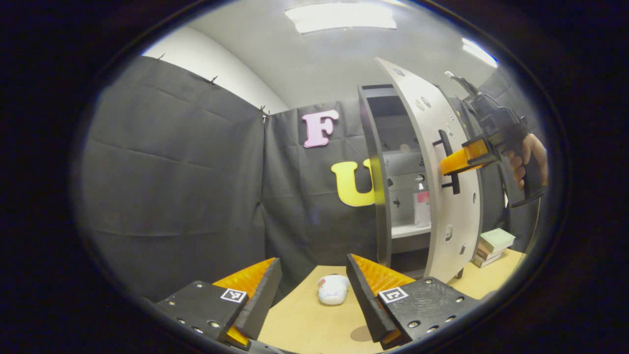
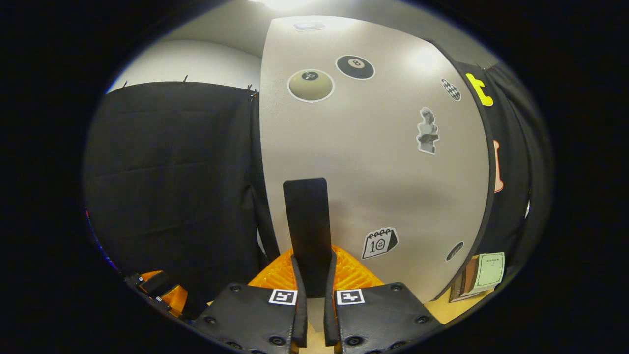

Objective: Open the cabinet door with the right hand, grasp the bottle in the cabinet with the left hand and place it on the coaster, then close the cabinet door with the right hand.

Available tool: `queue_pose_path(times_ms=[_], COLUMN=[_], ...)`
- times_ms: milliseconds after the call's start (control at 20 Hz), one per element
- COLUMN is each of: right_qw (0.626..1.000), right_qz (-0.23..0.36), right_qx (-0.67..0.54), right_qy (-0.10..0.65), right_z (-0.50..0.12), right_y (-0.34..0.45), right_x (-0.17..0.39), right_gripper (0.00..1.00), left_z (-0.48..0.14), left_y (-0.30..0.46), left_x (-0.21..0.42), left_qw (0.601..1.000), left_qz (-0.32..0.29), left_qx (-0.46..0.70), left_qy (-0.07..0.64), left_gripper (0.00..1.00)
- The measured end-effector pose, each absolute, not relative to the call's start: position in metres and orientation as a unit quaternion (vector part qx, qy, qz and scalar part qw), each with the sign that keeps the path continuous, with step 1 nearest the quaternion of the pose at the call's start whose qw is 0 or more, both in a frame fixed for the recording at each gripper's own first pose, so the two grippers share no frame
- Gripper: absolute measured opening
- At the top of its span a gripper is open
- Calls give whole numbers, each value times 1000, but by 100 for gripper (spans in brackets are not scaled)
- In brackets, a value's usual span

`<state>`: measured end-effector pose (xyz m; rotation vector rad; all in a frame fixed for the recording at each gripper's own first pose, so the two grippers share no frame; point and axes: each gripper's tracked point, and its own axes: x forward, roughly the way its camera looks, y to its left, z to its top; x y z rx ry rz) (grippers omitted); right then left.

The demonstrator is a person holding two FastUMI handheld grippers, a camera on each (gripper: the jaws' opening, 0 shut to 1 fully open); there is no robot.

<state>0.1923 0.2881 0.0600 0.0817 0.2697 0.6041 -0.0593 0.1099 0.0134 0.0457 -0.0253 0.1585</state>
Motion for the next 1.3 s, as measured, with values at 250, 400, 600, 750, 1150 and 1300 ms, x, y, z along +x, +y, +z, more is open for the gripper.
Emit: queue_pose_path(times_ms=[250, 400, 600, 750, 1150, 1300], right_qw=[938, 935, 934, 937, 943, 946], right_qz=[316, 323, 325, 321, 302, 293], right_qx=[46, 47, 49, 45, 42, 45], right_qy=[136, 136, 136, 132, 131, 130], right_z=[58, 57, 58, 58, 55, 55], right_y=[279, 273, 263, 254, 241, 235], right_x=[193, 192, 190, 188, 189, 189], right_gripper=[15, 15, 15, 19, 14, 14], left_z=[20, 24, 26, 33, 32, 33], left_y=[67, 40, 2, -28, -104, -122], left_x=[-48, -43, -35, -29, -25, -22], left_qw=[998, 999, 999, 999, 997, 996], left_qz=[49, 32, 7, -13, -66, -76], left_qx=[21, 23, 21, 22, 14, 14], left_qy=[-20, -25, -27, -32, -37, -39], left_gripper=[80, 82, 80, 80, 80, 80])
